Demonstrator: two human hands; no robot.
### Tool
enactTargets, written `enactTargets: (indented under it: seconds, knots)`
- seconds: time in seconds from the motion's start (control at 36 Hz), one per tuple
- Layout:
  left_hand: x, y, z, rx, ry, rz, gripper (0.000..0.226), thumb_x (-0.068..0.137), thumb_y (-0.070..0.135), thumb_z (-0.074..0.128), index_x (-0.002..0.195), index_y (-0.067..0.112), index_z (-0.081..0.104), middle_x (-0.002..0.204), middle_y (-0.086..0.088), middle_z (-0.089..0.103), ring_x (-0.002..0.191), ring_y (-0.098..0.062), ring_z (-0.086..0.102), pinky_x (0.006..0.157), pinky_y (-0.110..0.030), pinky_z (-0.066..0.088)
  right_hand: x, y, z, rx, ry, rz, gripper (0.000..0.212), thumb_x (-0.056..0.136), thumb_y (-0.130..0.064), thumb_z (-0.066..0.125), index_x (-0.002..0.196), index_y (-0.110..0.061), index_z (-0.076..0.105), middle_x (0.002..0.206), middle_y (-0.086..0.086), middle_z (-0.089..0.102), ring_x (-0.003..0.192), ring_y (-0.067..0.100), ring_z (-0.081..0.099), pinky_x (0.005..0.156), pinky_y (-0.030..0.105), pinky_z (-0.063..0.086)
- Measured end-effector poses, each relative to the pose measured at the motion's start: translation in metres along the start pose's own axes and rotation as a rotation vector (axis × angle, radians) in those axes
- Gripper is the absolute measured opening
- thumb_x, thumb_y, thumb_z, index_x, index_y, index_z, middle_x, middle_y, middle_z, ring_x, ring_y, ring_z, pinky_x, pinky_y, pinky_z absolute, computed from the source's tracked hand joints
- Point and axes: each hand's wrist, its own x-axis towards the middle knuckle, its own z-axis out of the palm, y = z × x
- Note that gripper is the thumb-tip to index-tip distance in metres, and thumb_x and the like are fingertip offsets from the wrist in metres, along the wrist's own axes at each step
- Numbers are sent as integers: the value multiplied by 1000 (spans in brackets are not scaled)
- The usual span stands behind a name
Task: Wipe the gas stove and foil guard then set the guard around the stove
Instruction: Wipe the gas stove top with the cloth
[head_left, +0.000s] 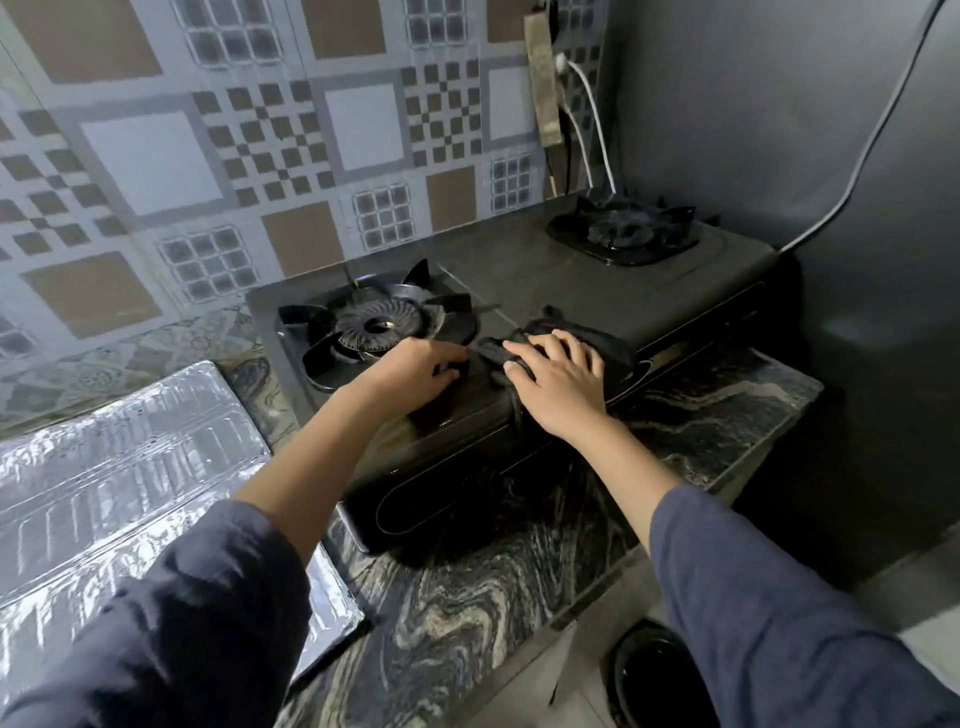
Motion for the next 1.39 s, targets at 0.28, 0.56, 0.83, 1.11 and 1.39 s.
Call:
enactTargets:
  seconds: [0.28, 0.56, 0.83, 1.11, 1.39]
  knots:
    - [-23, -10, -5, 3, 45, -11, 35, 90, 8, 51, 124, 8, 58, 134, -5, 56, 122, -18, 53, 102, -19, 33, -8, -10, 4, -7, -8, -44, 38, 96, -46, 32, 132, -43, 43, 147, -10, 35, 140, 16, 15, 113, 41, 5]
    - [-42, -35, -13, -26, 5, 26, 35, 89, 7, 52, 124, 10, 58, 129, -5, 60, 121, -20, 54, 106, -30, 40, -25, -42, 14, -9, 22, -25, 36, 96, -44, 33, 130, -42, 44, 146, -9, 36, 140, 16, 16, 113, 41, 6]
    - [-62, -56, -17, -53, 45, 90, 35, 89, 7, 54, 124, 11, 59, 130, -3, 58, 121, -17, 54, 103, -20, 37, -43, -75, 26, 4, 33, -14, 36, 96, -44, 34, 130, -41, 45, 145, -10, 36, 140, 16, 15, 113, 39, 5]
    - [-82, -72, -22, -81, 73, 119, 33, 89, 9, 55, 122, 10, 60, 128, -4, 60, 118, -16, 56, 101, -19, 38, -54, -92, 25, -65, 4, -76, 40, 95, -50, 30, 132, -43, 41, 145, -11, 36, 138, 14, 19, 108, 41, 13]
    - [-97, -84, -25, -59, 93, 149, 31, 89, 11, 56, 120, 8, 61, 125, -6, 62, 115, -18, 58, 100, -20, 39, -60, -101, 31, -42, 25, -27, 37, 96, -47, 30, 131, -44, 42, 146, -11, 35, 139, 14, 17, 111, 40, 9]
